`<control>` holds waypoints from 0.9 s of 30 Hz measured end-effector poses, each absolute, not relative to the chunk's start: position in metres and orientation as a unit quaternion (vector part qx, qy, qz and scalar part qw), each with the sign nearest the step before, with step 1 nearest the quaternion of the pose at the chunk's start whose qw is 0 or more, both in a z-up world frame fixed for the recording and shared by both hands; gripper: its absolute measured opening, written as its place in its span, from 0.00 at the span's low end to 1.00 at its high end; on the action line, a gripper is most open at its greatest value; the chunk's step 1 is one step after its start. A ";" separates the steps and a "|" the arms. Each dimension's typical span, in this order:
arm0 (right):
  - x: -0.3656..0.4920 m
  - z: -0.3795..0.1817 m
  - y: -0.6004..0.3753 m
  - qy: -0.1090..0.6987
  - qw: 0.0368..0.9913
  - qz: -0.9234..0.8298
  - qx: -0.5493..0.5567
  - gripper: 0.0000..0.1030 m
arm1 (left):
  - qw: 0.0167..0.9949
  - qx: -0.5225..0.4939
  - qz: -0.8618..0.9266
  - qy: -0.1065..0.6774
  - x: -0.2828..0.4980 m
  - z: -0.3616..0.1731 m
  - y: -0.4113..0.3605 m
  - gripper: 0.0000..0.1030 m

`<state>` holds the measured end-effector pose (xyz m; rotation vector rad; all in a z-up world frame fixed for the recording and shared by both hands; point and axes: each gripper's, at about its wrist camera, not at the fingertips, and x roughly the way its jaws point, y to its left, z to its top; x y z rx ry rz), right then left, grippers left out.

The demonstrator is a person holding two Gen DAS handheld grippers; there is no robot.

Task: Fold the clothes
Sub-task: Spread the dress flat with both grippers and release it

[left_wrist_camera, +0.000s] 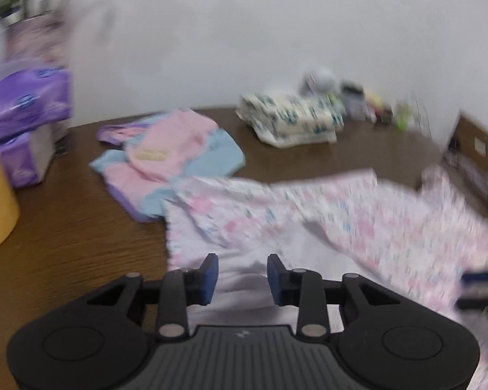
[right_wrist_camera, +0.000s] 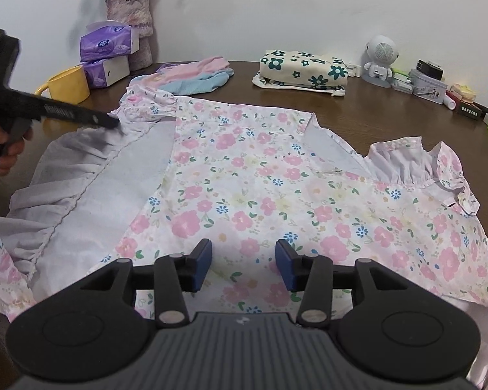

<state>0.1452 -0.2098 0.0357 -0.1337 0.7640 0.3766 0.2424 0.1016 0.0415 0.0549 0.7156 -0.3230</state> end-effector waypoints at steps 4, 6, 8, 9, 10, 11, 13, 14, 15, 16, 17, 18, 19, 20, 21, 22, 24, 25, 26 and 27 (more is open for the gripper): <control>0.145 0.035 -0.210 0.369 0.909 0.182 -0.064 0.43 | 0.921 0.090 -0.131 0.356 0.238 0.032 0.090 0.17; 0.145 0.035 -0.210 0.369 0.909 0.183 -0.064 0.43 | 0.925 0.101 -0.106 0.350 0.234 0.030 0.096 0.17; 0.145 0.035 -0.210 0.368 0.909 0.183 -0.064 0.43 | 0.928 0.088 -0.094 0.349 0.233 0.030 0.104 0.17; 0.144 0.035 -0.211 0.367 0.910 0.183 -0.064 0.43 | 0.929 0.080 -0.089 0.349 0.232 0.030 0.108 0.17; 0.144 0.034 -0.211 0.366 0.910 0.184 -0.065 0.43 | 0.931 0.076 -0.087 0.347 0.231 0.029 0.111 0.18; 0.144 0.034 -0.211 0.365 0.910 0.186 -0.064 0.44 | 0.933 0.070 -0.084 0.344 0.230 0.029 0.113 0.20; 0.143 0.035 -0.213 0.363 0.911 0.187 -0.061 0.46 | 0.940 0.044 -0.079 0.328 0.223 0.038 0.120 0.22; 0.142 0.036 -0.214 0.362 0.912 0.188 -0.056 0.46 | 0.945 0.028 -0.080 0.315 0.218 0.046 0.123 0.29; 0.139 0.039 -0.218 0.356 0.914 0.189 -0.042 0.46 | 0.950 0.013 -0.081 0.302 0.212 0.054 0.127 0.33; 0.135 0.043 -0.222 0.349 0.917 0.191 -0.029 0.46 | 0.954 -0.003 -0.081 0.288 0.206 0.063 0.130 0.44; 0.130 0.048 -0.227 0.341 0.919 0.196 -0.019 0.46 | 0.958 -0.017 -0.092 0.273 0.194 0.073 0.133 0.53; 0.125 0.054 -0.231 0.332 0.922 0.199 -0.009 0.46 | 0.959 -0.032 -0.110 0.260 0.179 0.083 0.136 0.56; 0.119 0.060 -0.236 0.325 0.925 0.198 -0.003 0.46 | 0.957 -0.047 -0.127 0.255 0.168 0.090 0.138 0.59; 0.114 0.066 -0.241 0.320 0.927 0.197 0.003 0.46 | 0.952 -0.064 -0.152 0.256 0.154 0.094 0.138 0.59; 0.109 0.070 -0.246 0.320 0.927 0.197 0.009 0.46 | 0.946 -0.081 -0.176 0.258 0.140 0.098 0.139 0.59; 0.104 0.073 -0.250 0.323 0.925 0.200 0.015 0.46 | 0.939 -0.089 -0.200 0.266 0.129 0.097 0.136 0.59; 0.093 0.074 -0.256 0.331 0.920 0.208 0.021 0.46 | 0.923 -0.096 -0.236 0.290 0.107 0.092 0.128 0.59; 0.086 0.073 -0.256 0.335 0.918 0.213 0.016 0.46 | 0.914 -0.095 -0.249 0.305 0.097 0.088 0.123 0.59; 0.080 0.071 -0.257 0.337 0.916 0.216 0.009 0.46 | 0.909 -0.094 -0.250 0.320 0.088 0.083 0.120 0.58; 0.073 0.069 -0.257 0.338 0.915 0.219 0.001 0.45 | 0.904 -0.094 -0.251 0.334 0.080 0.078 0.117 0.58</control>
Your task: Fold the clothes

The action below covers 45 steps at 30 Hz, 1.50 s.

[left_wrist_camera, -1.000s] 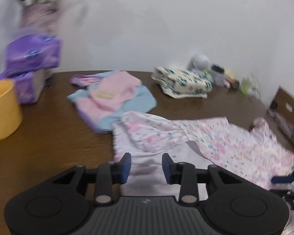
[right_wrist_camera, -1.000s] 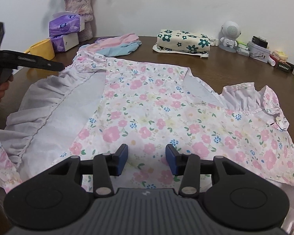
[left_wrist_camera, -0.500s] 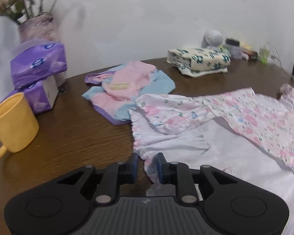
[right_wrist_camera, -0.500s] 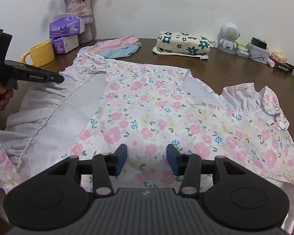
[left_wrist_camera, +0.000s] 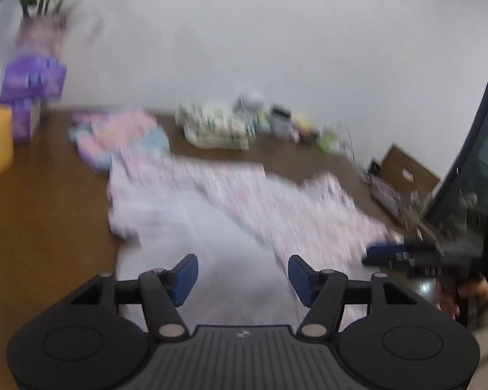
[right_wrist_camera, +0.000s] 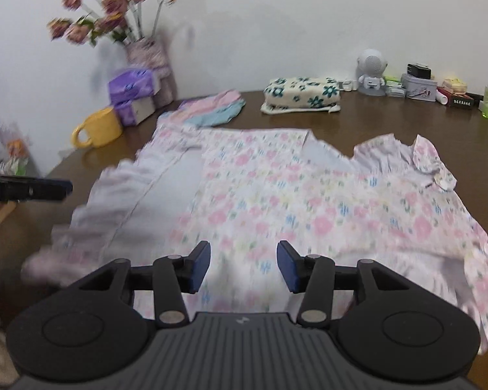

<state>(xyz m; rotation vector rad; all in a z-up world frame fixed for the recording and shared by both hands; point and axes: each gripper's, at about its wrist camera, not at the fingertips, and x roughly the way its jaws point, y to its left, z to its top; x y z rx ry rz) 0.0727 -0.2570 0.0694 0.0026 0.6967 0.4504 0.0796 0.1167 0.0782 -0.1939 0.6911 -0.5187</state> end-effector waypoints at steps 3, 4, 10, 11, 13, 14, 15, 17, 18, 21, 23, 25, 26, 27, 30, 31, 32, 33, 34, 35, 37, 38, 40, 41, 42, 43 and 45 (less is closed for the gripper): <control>0.055 0.063 -0.259 0.337 0.913 0.229 -0.015 0.45 | 0.894 -0.117 -0.231 0.365 0.054 0.067 0.114 0.57; 0.051 0.061 -0.260 0.336 0.913 0.230 -0.015 0.45 | 0.892 -0.131 -0.223 0.372 0.047 0.063 0.116 0.57; 0.038 0.048 -0.260 0.337 0.903 0.267 -0.001 0.39 | 0.879 -0.215 -0.187 0.382 0.022 0.045 0.123 0.50; 0.036 0.046 -0.258 0.335 0.902 0.272 -0.005 0.38 | 0.880 -0.217 -0.182 0.382 0.021 0.043 0.122 0.42; 0.034 0.043 -0.254 0.331 0.904 0.270 -0.023 0.34 | 0.881 -0.221 -0.175 0.381 0.019 0.039 0.119 0.26; 0.035 0.041 -0.254 0.334 0.903 0.268 -0.025 0.30 | 0.885 -0.209 -0.167 0.382 0.018 0.038 0.115 0.13; 0.035 0.038 -0.254 0.338 0.903 0.266 -0.026 0.28 | 0.888 -0.195 -0.159 0.384 0.018 0.036 0.111 0.08; 0.034 0.035 -0.256 0.340 0.902 0.264 -0.021 0.24 | 0.896 -0.165 -0.142 0.386 0.017 0.034 0.103 0.05; 0.033 0.034 -0.258 0.340 0.903 0.263 -0.017 0.23 | 0.901 -0.148 -0.133 0.386 0.015 0.033 0.100 0.03; 0.031 0.033 -0.262 0.338 0.904 0.262 -0.002 0.23 | 0.909 -0.119 -0.110 0.385 0.010 0.035 0.094 0.02; 0.030 0.034 -0.269 0.335 0.903 0.267 0.021 0.25 | 0.912 -0.106 -0.096 0.384 0.007 0.037 0.092 0.07; 0.029 0.042 -0.284 0.320 0.910 0.259 0.050 0.27 | 0.918 -0.118 -0.091 0.368 0.005 0.046 0.094 0.23; 0.028 0.047 -0.292 0.309 0.917 0.245 0.056 0.29 | 0.922 -0.125 -0.090 0.356 0.004 0.053 0.095 0.39; 0.028 0.052 -0.299 0.299 0.925 0.228 0.058 0.33 | 0.926 -0.132 -0.089 0.344 0.002 0.059 0.096 0.45; 0.030 0.066 -0.333 0.271 0.947 0.157 0.071 0.36 | 0.942 -0.125 -0.085 0.299 0.004 0.079 0.088 0.62; 0.032 0.068 -0.346 0.265 0.952 0.131 0.080 0.36 | 0.946 -0.121 -0.087 0.289 0.008 0.083 0.082 0.69; 0.034 0.070 -0.359 0.260 0.956 0.106 0.089 0.36 | 0.947 -0.120 -0.091 0.283 0.013 0.086 0.077 0.72; 0.036 0.071 -0.371 0.256 0.958 0.083 0.098 0.36 | 0.947 -0.119 -0.099 0.281 0.019 0.089 0.071 0.74; 0.037 0.072 -0.385 0.251 0.960 0.058 0.108 0.36 | 0.945 -0.118 -0.109 0.285 0.027 0.090 0.063 0.75; 0.038 0.072 -0.397 0.247 0.961 0.041 0.113 0.36 | 0.942 -0.118 -0.121 0.289 0.035 0.092 0.056 0.77; 0.039 0.069 -0.416 0.246 0.962 0.015 0.116 0.36 | 0.937 -0.109 -0.142 0.300 0.050 0.093 0.038 0.77; 0.040 0.067 -0.423 0.248 0.962 0.010 0.113 0.36 | 0.935 -0.101 -0.152 0.305 0.058 0.094 0.028 0.77; 0.043 0.062 -0.430 0.255 0.961 0.014 0.104 0.34 | 0.932 -0.084 -0.164 0.312 0.071 0.097 0.005 0.77; 0.045 0.059 -0.432 0.260 0.960 0.019 0.100 0.32 | 0.931 -0.077 -0.169 0.314 0.077 0.098 -0.005 0.77; 0.047 0.055 -0.433 0.265 0.959 0.024 0.096 0.31 | 0.929 -0.072 -0.177 0.315 0.083 0.099 -0.015 0.77; 0.051 0.052 -0.434 0.269 0.958 0.028 0.092 0.28 | 0.928 -0.067 -0.186 0.316 0.090 0.100 -0.025 0.77; 0.060 0.043 -0.437 0.284 0.954 0.037 0.088 0.13 | 0.926 -0.058 -0.193 0.320 0.100 0.096 -0.042 0.78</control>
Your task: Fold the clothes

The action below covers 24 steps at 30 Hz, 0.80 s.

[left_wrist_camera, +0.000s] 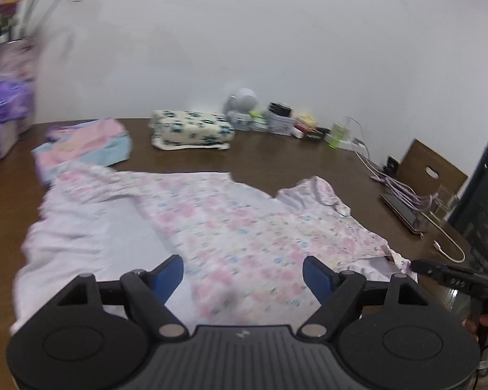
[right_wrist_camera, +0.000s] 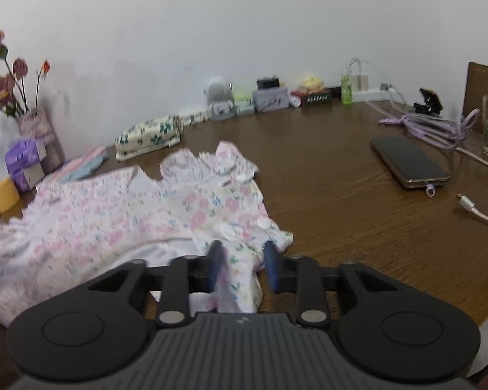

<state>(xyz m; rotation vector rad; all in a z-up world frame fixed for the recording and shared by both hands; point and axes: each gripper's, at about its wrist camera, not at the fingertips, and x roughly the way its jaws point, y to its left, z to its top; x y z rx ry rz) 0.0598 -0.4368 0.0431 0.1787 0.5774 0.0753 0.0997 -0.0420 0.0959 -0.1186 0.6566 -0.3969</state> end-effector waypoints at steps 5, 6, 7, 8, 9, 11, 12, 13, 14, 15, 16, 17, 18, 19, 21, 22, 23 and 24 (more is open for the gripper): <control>0.064 0.030 -0.431 0.322 0.941 0.084 0.063 0.07 | 0.918 -0.043 -0.185 0.349 0.125 0.075 -0.070 0.78; 0.066 0.029 -0.431 0.327 0.938 0.095 0.058 0.08 | 0.915 -0.044 -0.183 0.358 0.130 0.069 -0.073 0.78; 0.066 0.032 -0.434 0.325 0.938 0.103 0.065 0.09 | 0.912 -0.044 -0.181 0.366 0.134 0.064 -0.075 0.78; 0.067 0.034 -0.437 0.324 0.937 0.111 0.073 0.12 | 0.910 -0.044 -0.178 0.371 0.137 0.060 -0.075 0.78; 0.068 0.037 -0.442 0.320 0.936 0.119 0.084 0.14 | 0.909 -0.044 -0.175 0.376 0.140 0.057 -0.076 0.78; 0.076 0.044 -0.461 0.300 0.937 0.120 0.130 0.28 | 0.909 -0.043 -0.165 0.381 0.145 0.051 -0.074 0.78; 0.081 0.048 -0.469 0.291 0.938 0.117 0.146 0.30 | 0.910 -0.041 -0.159 0.381 0.147 0.048 -0.073 0.78; 0.089 0.049 -0.474 0.288 0.940 0.110 0.144 0.30 | 0.912 -0.040 -0.152 0.379 0.147 0.047 -0.071 0.78; 0.097 0.050 -0.479 0.287 0.942 0.103 0.142 0.30 | 0.913 -0.039 -0.145 0.378 0.148 0.045 -0.069 0.78; 0.109 0.048 -0.483 0.293 0.942 0.095 0.136 0.31 | 0.914 -0.038 -0.137 0.379 0.149 0.043 -0.067 0.78; 0.121 0.045 -0.486 0.300 0.940 0.090 0.133 0.31 | 0.915 -0.039 -0.130 0.380 0.150 0.042 -0.065 0.78; 0.134 0.041 -0.489 0.311 0.935 0.095 0.139 0.31 | 0.915 -0.042 -0.126 0.381 0.152 0.040 -0.062 0.78; 0.148 0.037 -0.492 0.322 0.930 0.100 0.145 0.31 | 0.914 -0.045 -0.124 0.383 0.153 0.039 -0.060 0.78; 0.160 0.033 -0.494 0.332 0.925 0.104 0.151 0.31 | 0.914 -0.049 -0.123 0.384 0.154 0.038 -0.058 0.78; 0.184 0.027 -0.493 0.346 0.918 0.110 0.160 0.31 | 0.912 -0.056 -0.123 0.387 0.156 0.036 -0.055 0.78; 0.196 0.024 -0.493 0.353 0.914 0.113 0.164 0.31 | 0.911 -0.060 -0.126 0.387 0.157 0.036 -0.055 0.78; 0.207 0.022 -0.492 0.359 0.911 0.117 0.168 0.31 | 0.911 -0.063 -0.128 0.386 0.158 0.036 -0.054 0.78; 0.217 0.021 -0.492 0.361 0.909 0.123 0.169 0.30 | 0.911 -0.064 -0.130 0.386 0.159 0.036 -0.054 0.78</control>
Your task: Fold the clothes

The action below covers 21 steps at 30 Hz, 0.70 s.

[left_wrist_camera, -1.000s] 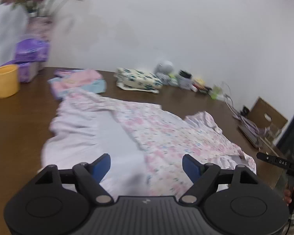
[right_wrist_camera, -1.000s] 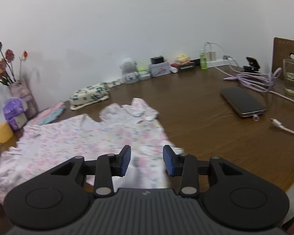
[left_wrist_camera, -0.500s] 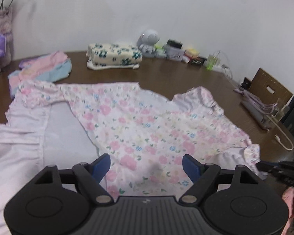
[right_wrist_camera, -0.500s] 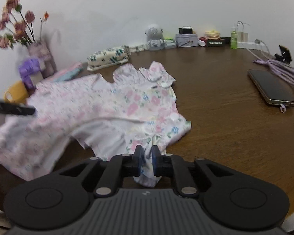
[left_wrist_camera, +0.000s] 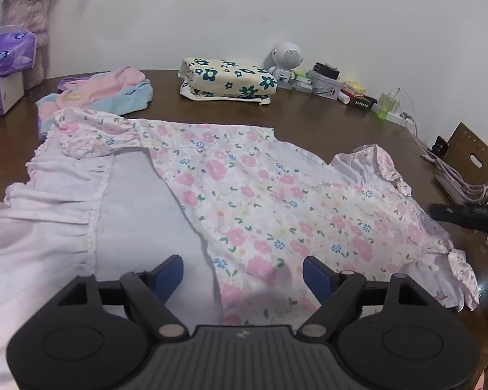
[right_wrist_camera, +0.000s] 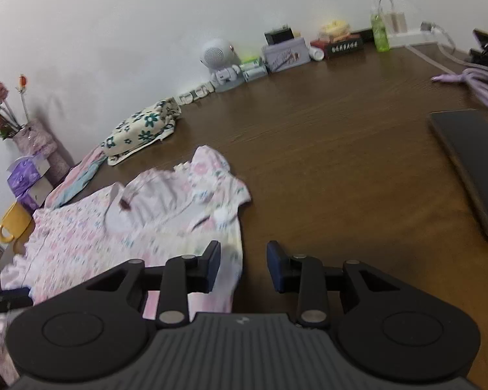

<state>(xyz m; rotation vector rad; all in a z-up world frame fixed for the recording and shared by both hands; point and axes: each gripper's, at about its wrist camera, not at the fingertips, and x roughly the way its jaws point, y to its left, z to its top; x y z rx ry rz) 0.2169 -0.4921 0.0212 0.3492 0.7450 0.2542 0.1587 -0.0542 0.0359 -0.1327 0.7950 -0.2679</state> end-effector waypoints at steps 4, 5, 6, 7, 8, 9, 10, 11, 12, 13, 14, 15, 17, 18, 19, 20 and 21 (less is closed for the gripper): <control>0.250 0.020 -0.486 0.373 0.900 0.148 0.170 0.30 | 0.912 -0.065 -0.136 0.380 0.161 0.036 -0.054 0.78; 0.256 0.020 -0.483 0.375 0.899 0.154 0.167 0.30 | 0.912 -0.066 -0.137 0.380 0.161 0.036 -0.054 0.78; 0.261 0.020 -0.479 0.377 0.898 0.158 0.164 0.28 | 0.912 -0.067 -0.137 0.381 0.162 0.036 -0.053 0.78; 0.264 0.021 -0.475 0.379 0.899 0.156 0.157 0.23 | 0.912 -0.068 -0.137 0.381 0.162 0.035 -0.053 0.78; 0.267 0.021 -0.473 0.382 0.898 0.155 0.154 0.12 | 0.912 -0.067 -0.138 0.380 0.162 0.034 -0.053 0.78; 0.268 0.021 -0.472 0.383 0.897 0.155 0.156 0.12 | 0.913 -0.066 -0.139 0.378 0.162 0.034 -0.053 0.78; 0.269 0.021 -0.472 0.383 0.897 0.153 0.160 0.10 | 0.914 -0.064 -0.139 0.377 0.161 0.033 -0.053 0.78; 0.269 0.021 -0.475 0.377 0.898 0.148 0.173 0.01 | 0.915 -0.062 -0.138 0.375 0.161 0.033 -0.053 0.78; 0.269 0.021 -0.478 0.371 0.899 0.143 0.186 0.01 | 0.916 -0.060 -0.137 0.373 0.160 0.032 -0.054 0.78; 0.267 0.022 -0.483 0.364 0.899 0.138 0.197 0.01 | 0.917 -0.057 -0.136 0.371 0.160 0.032 -0.054 0.77; 0.266 0.022 -0.488 0.358 0.900 0.133 0.209 0.01 | 0.918 -0.054 -0.133 0.370 0.160 0.032 -0.054 0.78; 0.265 0.022 -0.493 0.352 0.901 0.128 0.220 0.01 | 0.919 -0.049 -0.131 0.369 0.159 0.031 -0.055 0.78; 0.262 0.023 -0.501 0.341 0.901 0.118 0.240 0.01 | 0.921 -0.040 -0.128 0.366 0.158 0.030 -0.056 0.78; 0.262 0.023 -0.502 0.341 0.902 0.115 0.239 0.01 | 0.922 -0.035 -0.126 0.364 0.157 0.030 -0.056 0.78; 0.262 0.022 -0.502 0.341 0.903 0.112 0.237 0.01 | 0.923 -0.033 -0.126 0.363 0.157 0.029 -0.056 0.78; 0.263 0.021 -0.501 0.344 0.904 0.108 0.231 0.01 | 0.923 -0.032 -0.126 0.362 0.156 0.029 -0.056 0.78; 0.264 0.020 -0.500 0.348 0.904 0.104 0.225 0.01 | 0.924 -0.031 -0.126 0.361 0.156 0.028 -0.055 0.78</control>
